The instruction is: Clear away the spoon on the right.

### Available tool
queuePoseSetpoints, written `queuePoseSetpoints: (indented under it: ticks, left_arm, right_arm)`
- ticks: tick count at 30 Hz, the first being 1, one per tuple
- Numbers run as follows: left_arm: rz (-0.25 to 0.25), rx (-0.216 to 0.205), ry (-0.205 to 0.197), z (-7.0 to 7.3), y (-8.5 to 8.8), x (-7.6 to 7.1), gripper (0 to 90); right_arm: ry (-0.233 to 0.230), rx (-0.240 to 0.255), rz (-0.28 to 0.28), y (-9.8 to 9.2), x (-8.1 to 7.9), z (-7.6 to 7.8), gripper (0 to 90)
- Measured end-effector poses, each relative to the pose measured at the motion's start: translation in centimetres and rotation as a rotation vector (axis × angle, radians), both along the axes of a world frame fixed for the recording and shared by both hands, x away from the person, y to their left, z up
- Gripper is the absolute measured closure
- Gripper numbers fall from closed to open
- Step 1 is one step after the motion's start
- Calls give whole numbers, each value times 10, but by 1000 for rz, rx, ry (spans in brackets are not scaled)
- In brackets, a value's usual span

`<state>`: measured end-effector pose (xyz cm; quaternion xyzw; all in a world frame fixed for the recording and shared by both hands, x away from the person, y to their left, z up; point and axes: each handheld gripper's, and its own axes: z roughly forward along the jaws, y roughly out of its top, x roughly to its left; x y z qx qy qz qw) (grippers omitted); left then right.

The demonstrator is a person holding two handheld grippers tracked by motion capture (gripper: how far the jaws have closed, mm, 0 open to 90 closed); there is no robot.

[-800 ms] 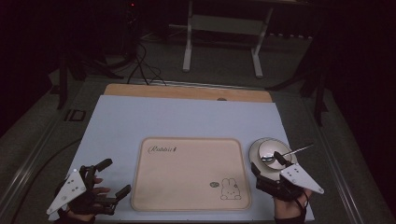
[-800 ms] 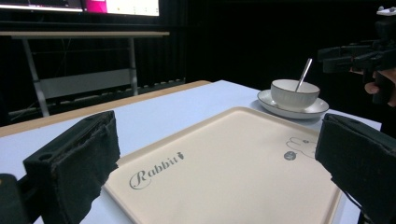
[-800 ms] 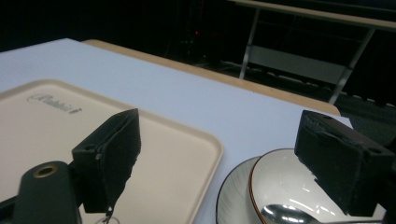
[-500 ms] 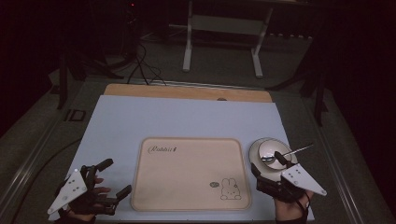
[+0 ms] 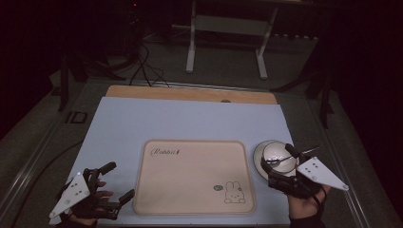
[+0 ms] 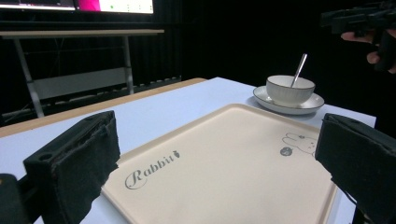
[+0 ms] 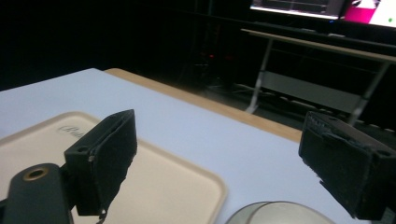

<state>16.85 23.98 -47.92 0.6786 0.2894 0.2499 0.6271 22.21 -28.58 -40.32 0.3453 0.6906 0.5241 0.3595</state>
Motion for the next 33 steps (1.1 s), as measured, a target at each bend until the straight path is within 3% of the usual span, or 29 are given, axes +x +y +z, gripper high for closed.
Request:
queuePoseSetpoints:
  ticks: [6, 16, 25, 33]
  left_arm:
    - [-8, 3, 2, 0, -1, 1, 0]
    - [-23, 15, -9, 0, -3, 3, 0]
    - [-29, 24, -1, 0, -4, 3, 0]
    - [-34, 24, 4, -1, -4, 4, 0]
  right_arm:
    - [32, -7, -31, -11, 10, 14, 102]
    - [50, 17, -18, -35, 21, 23, 94]
    - [93, 52, -111, -70, 31, 12, 96]
    - [170, 66, -186, -90, 37, -7, 120]
